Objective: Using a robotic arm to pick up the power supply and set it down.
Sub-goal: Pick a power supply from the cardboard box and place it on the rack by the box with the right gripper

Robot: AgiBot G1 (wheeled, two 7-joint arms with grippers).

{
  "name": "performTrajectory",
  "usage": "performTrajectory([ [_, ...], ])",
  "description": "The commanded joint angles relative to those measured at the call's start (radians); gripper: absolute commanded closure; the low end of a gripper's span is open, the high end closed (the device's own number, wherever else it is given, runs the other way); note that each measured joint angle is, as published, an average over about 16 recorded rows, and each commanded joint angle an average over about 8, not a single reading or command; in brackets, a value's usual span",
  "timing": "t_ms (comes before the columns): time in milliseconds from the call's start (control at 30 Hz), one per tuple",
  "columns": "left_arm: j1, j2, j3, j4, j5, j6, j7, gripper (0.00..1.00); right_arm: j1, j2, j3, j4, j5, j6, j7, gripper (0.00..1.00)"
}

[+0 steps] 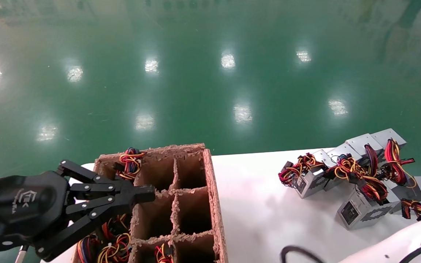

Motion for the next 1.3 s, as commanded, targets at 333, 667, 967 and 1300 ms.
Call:
performTrajectory([
  [333, 0.0, 0.0, 0.0, 0.0, 0.0, 0.0, 0.0, 1.0, -0.004, 0.052, 0.004, -0.016, 0.293, -0.034, -0.014, 1.0],
  [667, 0.0, 0.0, 0.0, 0.0, 0.0, 0.0, 0.0, 1.0, 0.019, 0.11, 0.002, -0.008, 0.547, -0.037, -0.02, 1.0],
  [967, 0.0, 0.0, 0.0, 0.0, 0.0, 0.0, 0.0, 1.0, 0.041, 0.188, 0.041, -0.059, 0.693, -0.031, -0.011, 1.0],
  [1300, 0.0, 0.0, 0.0, 0.0, 0.0, 0.0, 0.0, 1.0, -0.006, 0.305, 0.077, -0.19, 0.754, -0.027, -0.018, 1.0],
])
